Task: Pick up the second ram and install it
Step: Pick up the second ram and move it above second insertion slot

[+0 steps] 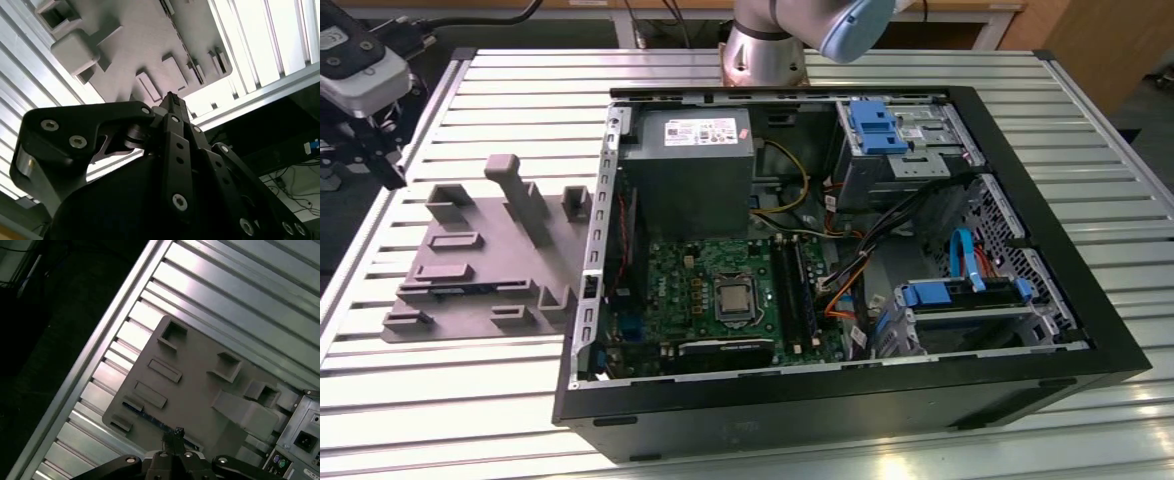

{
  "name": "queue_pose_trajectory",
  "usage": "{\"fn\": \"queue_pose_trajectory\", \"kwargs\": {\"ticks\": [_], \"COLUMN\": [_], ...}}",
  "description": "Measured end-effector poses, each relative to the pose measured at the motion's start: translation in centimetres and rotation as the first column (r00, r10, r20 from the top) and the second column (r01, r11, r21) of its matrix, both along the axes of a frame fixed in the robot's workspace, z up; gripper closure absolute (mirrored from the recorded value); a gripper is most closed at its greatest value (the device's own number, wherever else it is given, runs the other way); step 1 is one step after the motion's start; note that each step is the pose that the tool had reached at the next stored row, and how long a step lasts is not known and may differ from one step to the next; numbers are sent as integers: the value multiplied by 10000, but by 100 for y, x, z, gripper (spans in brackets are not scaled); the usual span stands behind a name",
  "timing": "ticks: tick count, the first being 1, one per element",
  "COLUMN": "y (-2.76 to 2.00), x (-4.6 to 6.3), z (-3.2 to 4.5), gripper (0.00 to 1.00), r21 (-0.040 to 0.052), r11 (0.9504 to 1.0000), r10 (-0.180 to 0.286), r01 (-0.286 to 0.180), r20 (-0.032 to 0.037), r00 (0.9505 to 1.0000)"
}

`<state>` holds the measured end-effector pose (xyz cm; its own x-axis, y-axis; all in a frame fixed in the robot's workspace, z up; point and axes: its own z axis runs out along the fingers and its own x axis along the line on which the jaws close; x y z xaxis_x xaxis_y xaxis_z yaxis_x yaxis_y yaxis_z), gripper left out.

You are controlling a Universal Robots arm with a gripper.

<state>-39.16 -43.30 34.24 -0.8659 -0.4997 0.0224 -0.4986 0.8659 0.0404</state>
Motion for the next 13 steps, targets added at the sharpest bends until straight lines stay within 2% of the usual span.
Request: {"fn": "queue_pose_trajectory", "kwargs": {"ticks": [3,13], "y": [-14,-16], "x": [-6,-5], "z": [0,-1], "gripper": [89,89], "r21": [-1,0], "r11": [9999,9999], "r10": [107,118], "r01": [-107,-118], "r20": [0,1], "r00": [9999,9999]}}
